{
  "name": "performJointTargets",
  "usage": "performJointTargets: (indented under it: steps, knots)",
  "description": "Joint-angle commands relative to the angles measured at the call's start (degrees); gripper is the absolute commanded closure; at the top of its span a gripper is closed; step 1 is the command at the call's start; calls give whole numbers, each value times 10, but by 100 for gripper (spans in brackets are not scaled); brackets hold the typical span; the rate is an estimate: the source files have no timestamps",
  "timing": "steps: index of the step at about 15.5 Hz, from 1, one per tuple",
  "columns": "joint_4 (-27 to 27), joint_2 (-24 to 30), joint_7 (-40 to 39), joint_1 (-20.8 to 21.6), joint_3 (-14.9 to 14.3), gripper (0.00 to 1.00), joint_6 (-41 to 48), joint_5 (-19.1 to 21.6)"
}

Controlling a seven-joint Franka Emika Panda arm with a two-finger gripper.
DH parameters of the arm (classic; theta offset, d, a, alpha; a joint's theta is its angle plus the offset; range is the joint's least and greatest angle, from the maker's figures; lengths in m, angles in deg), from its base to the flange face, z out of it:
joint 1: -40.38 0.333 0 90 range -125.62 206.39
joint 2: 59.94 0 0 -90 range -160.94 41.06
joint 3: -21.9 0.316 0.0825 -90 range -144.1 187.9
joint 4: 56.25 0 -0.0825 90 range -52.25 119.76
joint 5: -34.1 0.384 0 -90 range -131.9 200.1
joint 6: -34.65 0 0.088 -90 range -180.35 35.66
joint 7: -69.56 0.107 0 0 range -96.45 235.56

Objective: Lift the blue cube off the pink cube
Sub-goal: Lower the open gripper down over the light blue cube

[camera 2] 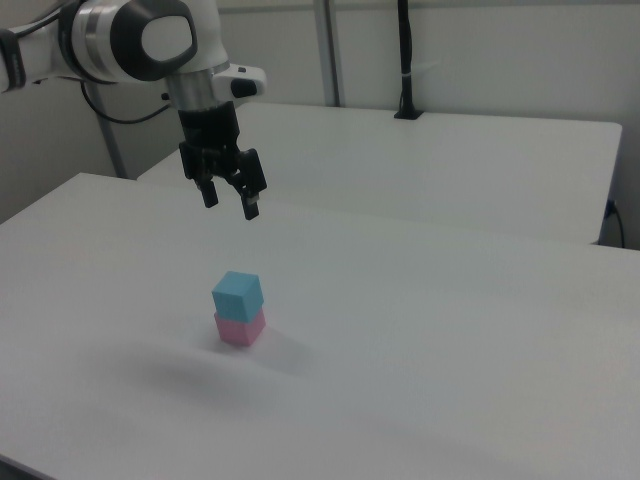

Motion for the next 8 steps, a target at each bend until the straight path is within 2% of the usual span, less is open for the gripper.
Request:
performJointTargets:
  steps: [1, 8]
  knots:
    - [-7, -6, -65, -4, 8, 0, 12, 11]
    - [-8, -5, -66, -4, 4, 0, 12, 11]
